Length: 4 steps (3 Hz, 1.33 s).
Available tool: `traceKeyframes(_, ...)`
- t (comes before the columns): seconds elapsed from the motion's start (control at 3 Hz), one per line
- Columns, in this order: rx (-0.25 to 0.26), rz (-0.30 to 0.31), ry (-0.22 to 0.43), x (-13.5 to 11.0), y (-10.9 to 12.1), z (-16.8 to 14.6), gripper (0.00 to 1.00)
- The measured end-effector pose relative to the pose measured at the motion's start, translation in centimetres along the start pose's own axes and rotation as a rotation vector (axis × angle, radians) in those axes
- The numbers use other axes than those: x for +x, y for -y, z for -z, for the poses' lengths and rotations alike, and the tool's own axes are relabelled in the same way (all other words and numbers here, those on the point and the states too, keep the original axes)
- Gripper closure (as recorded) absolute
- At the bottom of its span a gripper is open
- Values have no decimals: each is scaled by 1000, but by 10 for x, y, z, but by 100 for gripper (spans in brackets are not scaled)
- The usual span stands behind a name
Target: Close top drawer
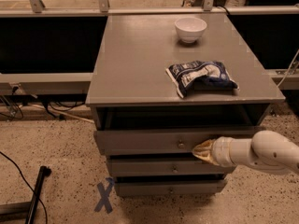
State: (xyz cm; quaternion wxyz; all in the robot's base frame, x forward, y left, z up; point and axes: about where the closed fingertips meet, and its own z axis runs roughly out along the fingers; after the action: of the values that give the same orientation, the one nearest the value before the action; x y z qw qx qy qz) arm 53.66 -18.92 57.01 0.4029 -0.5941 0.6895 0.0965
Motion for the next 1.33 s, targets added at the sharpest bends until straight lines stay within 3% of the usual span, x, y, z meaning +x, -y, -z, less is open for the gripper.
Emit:
traceKeyframes(1.0, -12, -33, 30, -1, 15, -18, 100)
traceKeyframes(1.33, -15, -41, 40, 3, -19, 6, 100)
